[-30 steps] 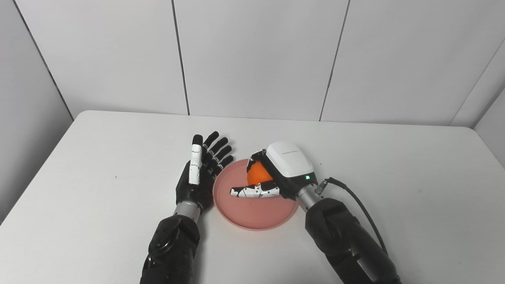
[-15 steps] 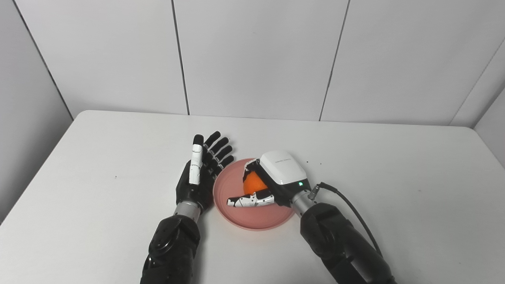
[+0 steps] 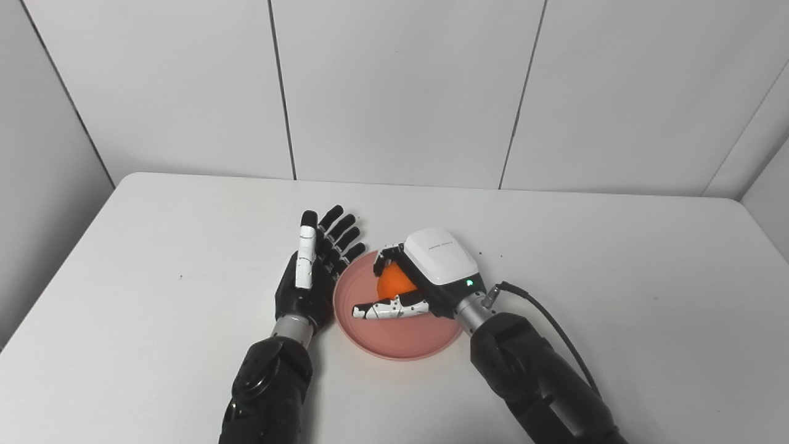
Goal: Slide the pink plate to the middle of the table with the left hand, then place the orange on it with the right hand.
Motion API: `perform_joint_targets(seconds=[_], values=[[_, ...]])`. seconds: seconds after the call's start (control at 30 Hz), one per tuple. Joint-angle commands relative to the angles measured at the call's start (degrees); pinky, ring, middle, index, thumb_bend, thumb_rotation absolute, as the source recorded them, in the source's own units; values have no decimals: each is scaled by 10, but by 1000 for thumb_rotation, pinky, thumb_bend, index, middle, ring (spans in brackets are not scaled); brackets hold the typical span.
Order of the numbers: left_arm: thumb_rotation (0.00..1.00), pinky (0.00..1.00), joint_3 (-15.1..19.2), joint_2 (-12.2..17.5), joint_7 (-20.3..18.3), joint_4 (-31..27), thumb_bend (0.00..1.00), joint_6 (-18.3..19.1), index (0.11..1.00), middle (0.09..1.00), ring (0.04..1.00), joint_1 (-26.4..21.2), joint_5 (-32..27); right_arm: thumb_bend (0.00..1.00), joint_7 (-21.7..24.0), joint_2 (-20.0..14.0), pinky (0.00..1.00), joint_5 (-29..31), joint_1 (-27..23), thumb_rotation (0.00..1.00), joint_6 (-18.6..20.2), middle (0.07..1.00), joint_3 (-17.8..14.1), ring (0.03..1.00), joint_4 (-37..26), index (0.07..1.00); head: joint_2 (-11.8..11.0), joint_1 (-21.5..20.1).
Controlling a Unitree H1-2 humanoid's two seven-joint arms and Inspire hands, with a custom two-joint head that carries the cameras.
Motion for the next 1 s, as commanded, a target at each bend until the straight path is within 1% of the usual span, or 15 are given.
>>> perform_joint_targets(seconds=[0.0, 0.1, 0.17, 0.3, 0.37, 0.4, 0.43, 0.5, 0.53, 0.57, 0.67, 0.73, 0.87, 0.9, 0.97], values=[[773, 808, -1, -1, 6, 19, 839, 26, 840, 827, 846, 15, 1, 943, -23, -1, 446, -1, -29, 925, -30, 610, -5, 516, -16, 639, 0, 0], [777, 795, -3, 0, 4, 21, 839, 23, 834, 822, 847, 13, 4, 945, -32, 0, 470, 4, -31, 923, -38, 630, -7, 539, -15, 654, -1, 1], [776, 788, -2, 0, 2, 24, 843, 21, 828, 831, 856, 12, 3, 941, -36, -1, 465, 4, -32, 925, -41, 632, -9, 537, -15, 662, 0, 0], [760, 829, 3, -1, -2, 25, 851, 22, 834, 886, 906, 11, -3, 935, -42, 1, 458, 5, -32, 943, -46, 632, -13, 538, -18, 673, 0, -1], [767, 822, 2, -1, -1, 23, 850, 24, 836, 899, 912, 11, 1, 930, -44, 3, 456, 8, -32, 943, -47, 632, -17, 538, -23, 672, 0, -1], [770, 814, 1, 0, 0, 22, 849, 24, 838, 905, 912, 12, 3, 922, -45, 3, 454, 10, -32, 940, -48, 631, -19, 536, -26, 671, 1, -1], [780, 810, 0, 0, 1, 20, 850, 25, 845, 889, 891, 12, 4, 901, -45, 4, 450, 11, -33, 922, -48, 628, -21, 529, -28, 668, 1, -2], [785, 817, 1, -1, 4, 18, 854, 29, 853, 888, 884, 13, 5, 890, -45, 3, 447, 14, -34, 914, -48, 627, -26, 525, -35, 669, 2, -2], [779, 826, 2, -2, 6, 17, 863, 31, 855, 880, 874, 13, 4, 875, -46, 3, 440, 15, -34, 933, -49, 627, -29, 522, -38, 669, 2, -2], [777, 835, 3, -2, 8, 16, 870, 32, 853, 871, 867, 13, 5, 859, -49, 4, 437, 20, -35, 942, -49, 628, -35, 523, -41, 670, 2, -2], [782, 856, 3, -1, 7, 17, 868, 33, 852, 863, 873, 13, 4, 830, -59, 9, 448, 32, -37, 928, -48, 632, -54, 534, -47, 666, 2, -3], [779, 857, 6, -2, 12, 16, 869, 36, 846, 846, 863, 11, 4, 826, -71, 19, 460, 50, -37, 978, -41, 636, -77, 539, -54, 652, 2, -4], [763, 872, 10, -4, 12, 16, 857, 33, 827, 819, 854, 9, 1, 803, -84, 37, 502, 83, -39, 999, -33, 657, -116, 584, -60, 654, 1, -5], [760, 872, 11, -4, 12, 16, 850, 32, 821, 813, 853, 8, 0, 792, -87, 41, 465, 96, -40, 1000, -33, 649, -128, 562, -61, 661, 1, -5], [761, 873, 12, -5, 14, 16, 840, 28, 817, 811, 853, 6, 2, 782, -91, 49, 428, 125, -41, 1000, -35, 632, -151, 536, -60, 660, 1, -6]])
